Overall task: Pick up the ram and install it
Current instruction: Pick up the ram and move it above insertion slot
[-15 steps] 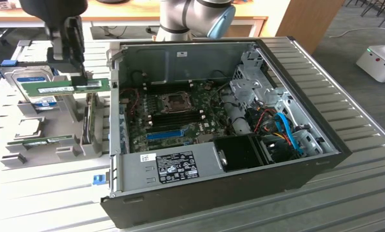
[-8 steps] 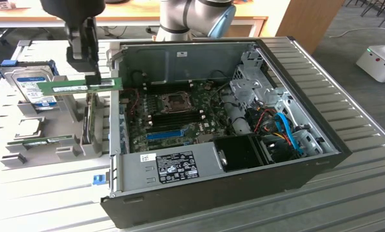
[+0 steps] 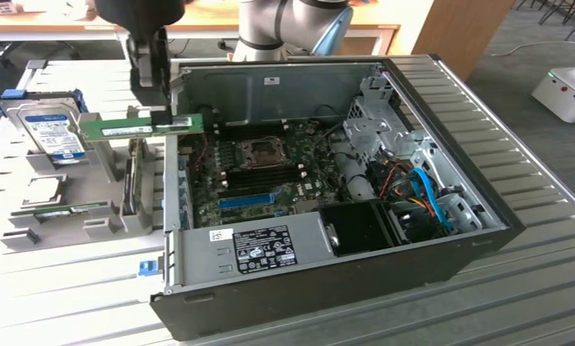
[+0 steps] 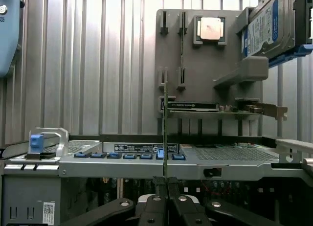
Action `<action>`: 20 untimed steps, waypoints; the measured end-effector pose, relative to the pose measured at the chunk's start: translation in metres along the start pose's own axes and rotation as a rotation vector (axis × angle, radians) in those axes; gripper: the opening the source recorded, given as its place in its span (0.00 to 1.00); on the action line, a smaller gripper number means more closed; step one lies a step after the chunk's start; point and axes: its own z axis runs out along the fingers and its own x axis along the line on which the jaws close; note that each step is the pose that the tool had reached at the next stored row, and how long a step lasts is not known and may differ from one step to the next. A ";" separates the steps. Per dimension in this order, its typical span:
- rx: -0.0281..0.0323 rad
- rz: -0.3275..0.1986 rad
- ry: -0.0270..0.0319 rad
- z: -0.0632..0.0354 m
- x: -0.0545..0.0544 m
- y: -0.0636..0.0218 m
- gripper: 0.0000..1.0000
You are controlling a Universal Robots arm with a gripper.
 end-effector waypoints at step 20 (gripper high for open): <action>0.0001 -0.004 0.0001 -0.0022 0.000 -0.0671 0.12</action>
